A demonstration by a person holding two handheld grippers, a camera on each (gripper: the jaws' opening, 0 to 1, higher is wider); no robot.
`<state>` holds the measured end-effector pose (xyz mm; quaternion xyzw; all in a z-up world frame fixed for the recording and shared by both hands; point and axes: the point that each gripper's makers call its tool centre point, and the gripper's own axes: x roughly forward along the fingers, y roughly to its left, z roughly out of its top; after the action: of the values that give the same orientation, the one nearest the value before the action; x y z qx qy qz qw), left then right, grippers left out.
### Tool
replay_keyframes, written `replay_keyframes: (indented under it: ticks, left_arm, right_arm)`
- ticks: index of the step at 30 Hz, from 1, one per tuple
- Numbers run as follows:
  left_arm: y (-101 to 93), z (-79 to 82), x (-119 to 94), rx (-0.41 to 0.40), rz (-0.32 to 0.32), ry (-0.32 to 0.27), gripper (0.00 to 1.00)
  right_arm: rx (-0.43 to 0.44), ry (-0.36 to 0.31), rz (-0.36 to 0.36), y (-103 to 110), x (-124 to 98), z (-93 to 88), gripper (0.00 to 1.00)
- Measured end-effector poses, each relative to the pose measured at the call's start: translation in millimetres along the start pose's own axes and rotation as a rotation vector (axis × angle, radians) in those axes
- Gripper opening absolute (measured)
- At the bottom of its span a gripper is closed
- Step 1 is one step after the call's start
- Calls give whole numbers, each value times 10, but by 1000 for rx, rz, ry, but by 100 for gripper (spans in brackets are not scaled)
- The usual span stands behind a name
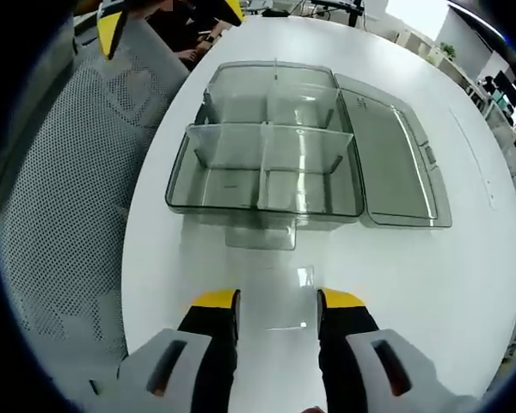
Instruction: Insert the divider into the dual guide fixture by aligning both edges with the guide slots and pushing it downward to the bottom, including one-sided entry, uneven engagement, binding, and posture correction.
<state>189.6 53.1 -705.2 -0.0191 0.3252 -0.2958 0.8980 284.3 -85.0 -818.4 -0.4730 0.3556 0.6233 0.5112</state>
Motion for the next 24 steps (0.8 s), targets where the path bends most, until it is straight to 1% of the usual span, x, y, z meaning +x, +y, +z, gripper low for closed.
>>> replay_keyframes:
  ticks: [3,12,24]
  left_arm:
    - [6,-4,3,-2,1,1,65]
    - [4,-7,20,-2,-3,0,65]
    - [-2,-11,30,-4,-5,-1,65]
  right_arm:
    - [0,4,26,32,15,-3,29]
    - [1,20,33,25,15,7,29]
    - [3,85,25,41,20,10,27]
